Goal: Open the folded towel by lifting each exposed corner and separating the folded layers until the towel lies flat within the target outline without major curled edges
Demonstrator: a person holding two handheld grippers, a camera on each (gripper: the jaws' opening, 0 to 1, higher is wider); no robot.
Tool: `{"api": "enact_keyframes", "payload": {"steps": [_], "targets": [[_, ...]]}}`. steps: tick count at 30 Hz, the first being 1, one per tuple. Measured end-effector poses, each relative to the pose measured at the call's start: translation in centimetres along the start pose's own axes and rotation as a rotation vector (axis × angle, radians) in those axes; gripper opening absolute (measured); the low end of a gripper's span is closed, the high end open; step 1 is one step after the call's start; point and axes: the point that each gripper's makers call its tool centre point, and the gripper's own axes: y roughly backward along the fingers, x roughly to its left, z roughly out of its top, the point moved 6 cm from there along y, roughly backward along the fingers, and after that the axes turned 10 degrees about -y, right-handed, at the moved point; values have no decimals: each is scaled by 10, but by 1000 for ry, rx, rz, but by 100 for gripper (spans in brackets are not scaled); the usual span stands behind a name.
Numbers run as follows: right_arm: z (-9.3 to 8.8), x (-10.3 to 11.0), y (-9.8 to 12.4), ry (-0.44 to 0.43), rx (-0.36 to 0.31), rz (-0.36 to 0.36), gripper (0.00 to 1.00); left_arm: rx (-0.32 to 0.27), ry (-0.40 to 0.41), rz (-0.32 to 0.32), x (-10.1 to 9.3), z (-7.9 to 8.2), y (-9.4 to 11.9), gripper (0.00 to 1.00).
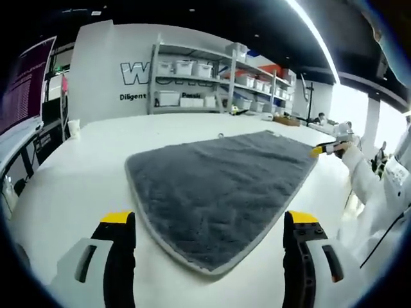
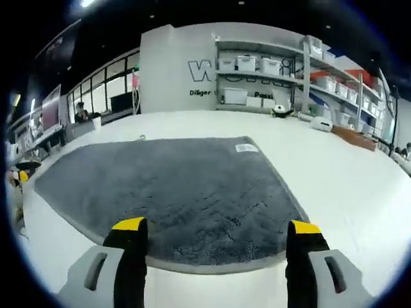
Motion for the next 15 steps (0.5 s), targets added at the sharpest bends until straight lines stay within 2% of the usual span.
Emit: {"api": "enact_keyframes", "payload": {"steps": [5, 11, 15], "targets": [[6, 22, 31, 18, -36, 11, 95, -1, -4, 9, 1, 3, 1, 95], [-8, 40, 61, 10, -10, 31, 97, 6, -3, 4, -3, 4, -1, 98], [-20, 45, 72, 34, 29, 5, 99, 61, -22, -6, -6, -1, -1, 99]]}}
